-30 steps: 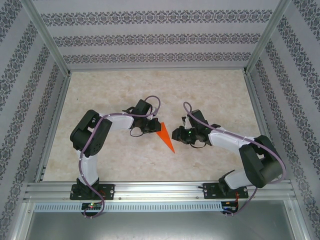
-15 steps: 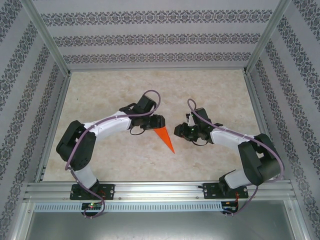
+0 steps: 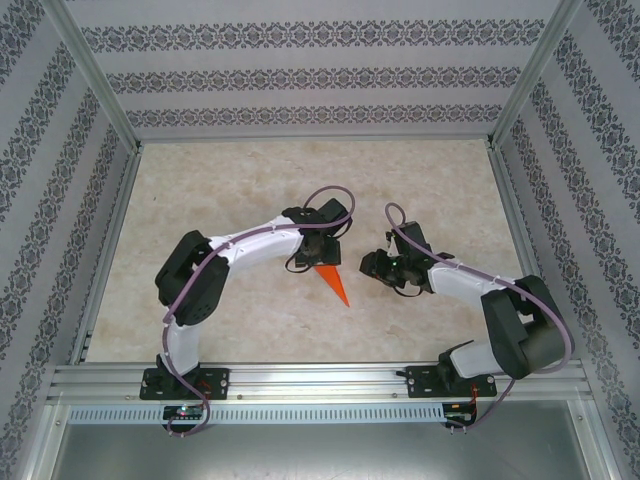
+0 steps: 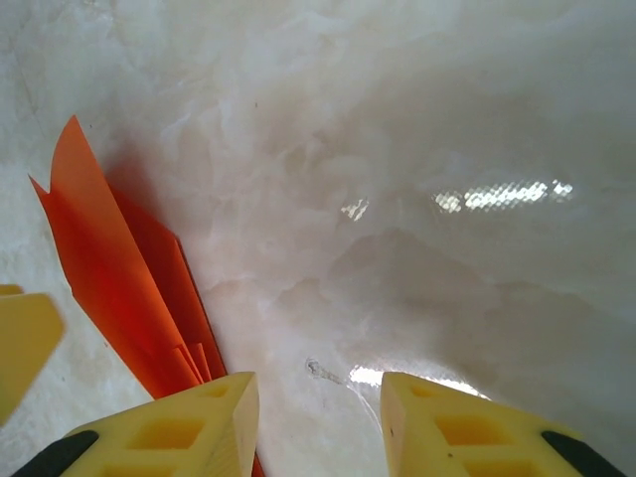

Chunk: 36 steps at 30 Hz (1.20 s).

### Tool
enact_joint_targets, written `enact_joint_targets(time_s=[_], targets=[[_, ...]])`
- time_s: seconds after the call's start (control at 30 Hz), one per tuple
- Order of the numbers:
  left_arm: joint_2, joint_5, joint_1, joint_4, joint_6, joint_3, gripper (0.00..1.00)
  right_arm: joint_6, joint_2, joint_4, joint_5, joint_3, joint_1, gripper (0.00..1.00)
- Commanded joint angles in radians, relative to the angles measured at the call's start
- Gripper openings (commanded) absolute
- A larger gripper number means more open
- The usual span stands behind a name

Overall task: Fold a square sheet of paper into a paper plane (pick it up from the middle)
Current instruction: Move a paper plane to the center of the table.

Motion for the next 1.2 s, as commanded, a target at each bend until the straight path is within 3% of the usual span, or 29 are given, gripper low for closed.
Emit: enact_joint_targets(time_s=[0.0,0.17,0.2,0.23,0.43,0.77,0.93,1.07,1.17], targets=[[0.025,-0.005,-0.010,-0.066,-0.039,0.034,0.64,-0.002,-0.013,0.029,-0.012,-0.008,-0.006,0.38],[0.040,0.014,-0.010,-0.054,-0.036,0.054,0.68,-0.007,-0.002,0.049,-0.044,-0.008,-0.004,0.38],[0.039,0.019,-0.010,-0.046,-0.035,0.052,0.82,-0.008,0.003,0.053,-0.047,-0.006,-0.004,0.38],[0.037,0.028,-0.010,-0.035,-0.031,0.052,0.85,-0.008,0.008,0.058,-0.051,-0.006,-0.001,0.38],[0.055,0.026,-0.017,-0.045,-0.024,0.093,0.87,-0.004,0.033,0.070,-0.053,0.005,0.013,0.38],[0.082,0.001,-0.016,-0.091,-0.020,0.082,0.73,0.000,0.029,0.065,-0.044,0.012,0.023,0.39],[0.063,-0.004,-0.016,-0.080,-0.026,0.047,0.59,-0.001,0.030,0.060,-0.042,0.020,0.031,0.39],[0.022,-0.007,-0.016,-0.054,-0.031,0.000,0.41,-0.004,0.032,0.064,-0.054,0.032,0.047,0.39],[-0.048,-0.019,-0.016,0.015,-0.035,-0.084,0.37,-0.019,0.036,0.062,-0.055,0.048,0.073,0.39]])
